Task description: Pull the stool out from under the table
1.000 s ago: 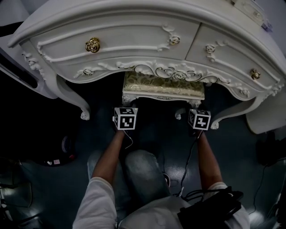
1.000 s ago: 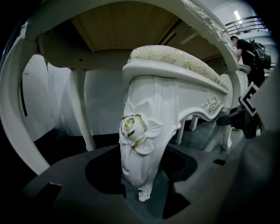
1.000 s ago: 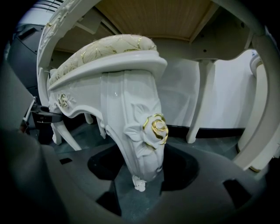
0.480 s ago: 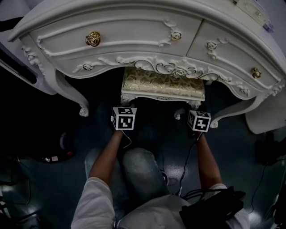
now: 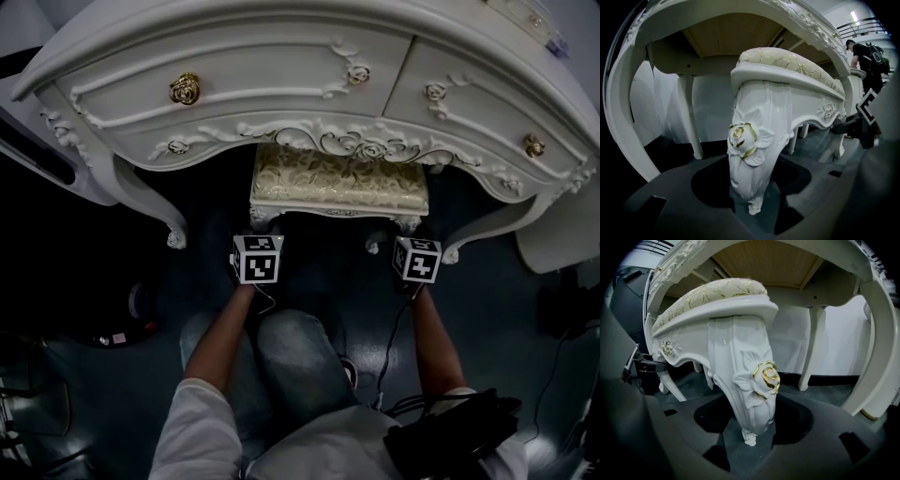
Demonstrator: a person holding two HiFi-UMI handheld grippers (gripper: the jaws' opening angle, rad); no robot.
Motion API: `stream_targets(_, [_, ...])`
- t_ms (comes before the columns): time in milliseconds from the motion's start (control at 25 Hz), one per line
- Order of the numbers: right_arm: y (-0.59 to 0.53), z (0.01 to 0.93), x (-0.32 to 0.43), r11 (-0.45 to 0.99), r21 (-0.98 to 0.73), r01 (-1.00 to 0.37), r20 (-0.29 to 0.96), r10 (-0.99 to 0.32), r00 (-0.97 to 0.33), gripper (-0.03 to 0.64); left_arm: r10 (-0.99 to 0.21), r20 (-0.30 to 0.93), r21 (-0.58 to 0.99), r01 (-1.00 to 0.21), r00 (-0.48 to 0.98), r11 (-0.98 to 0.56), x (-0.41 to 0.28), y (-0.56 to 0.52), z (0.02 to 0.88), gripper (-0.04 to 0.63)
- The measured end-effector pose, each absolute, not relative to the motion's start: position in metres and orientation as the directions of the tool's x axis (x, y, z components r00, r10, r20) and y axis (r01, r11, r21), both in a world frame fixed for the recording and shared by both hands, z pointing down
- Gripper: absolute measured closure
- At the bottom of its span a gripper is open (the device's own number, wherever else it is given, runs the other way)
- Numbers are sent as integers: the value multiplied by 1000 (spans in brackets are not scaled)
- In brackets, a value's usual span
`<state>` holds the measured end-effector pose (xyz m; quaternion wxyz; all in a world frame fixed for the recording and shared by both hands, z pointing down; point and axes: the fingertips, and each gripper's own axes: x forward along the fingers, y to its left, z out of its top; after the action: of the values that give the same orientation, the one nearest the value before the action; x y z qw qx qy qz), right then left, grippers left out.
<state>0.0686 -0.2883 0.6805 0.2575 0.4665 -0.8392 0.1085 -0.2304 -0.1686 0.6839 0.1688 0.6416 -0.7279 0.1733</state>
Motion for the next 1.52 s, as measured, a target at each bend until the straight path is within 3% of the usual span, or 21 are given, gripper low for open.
stream_targets(1520, [-231, 687, 87, 460, 32, -887, 535, -757, -374, 376, -829, 559, -23, -1000, -9, -5, -221, -130, 688, 356])
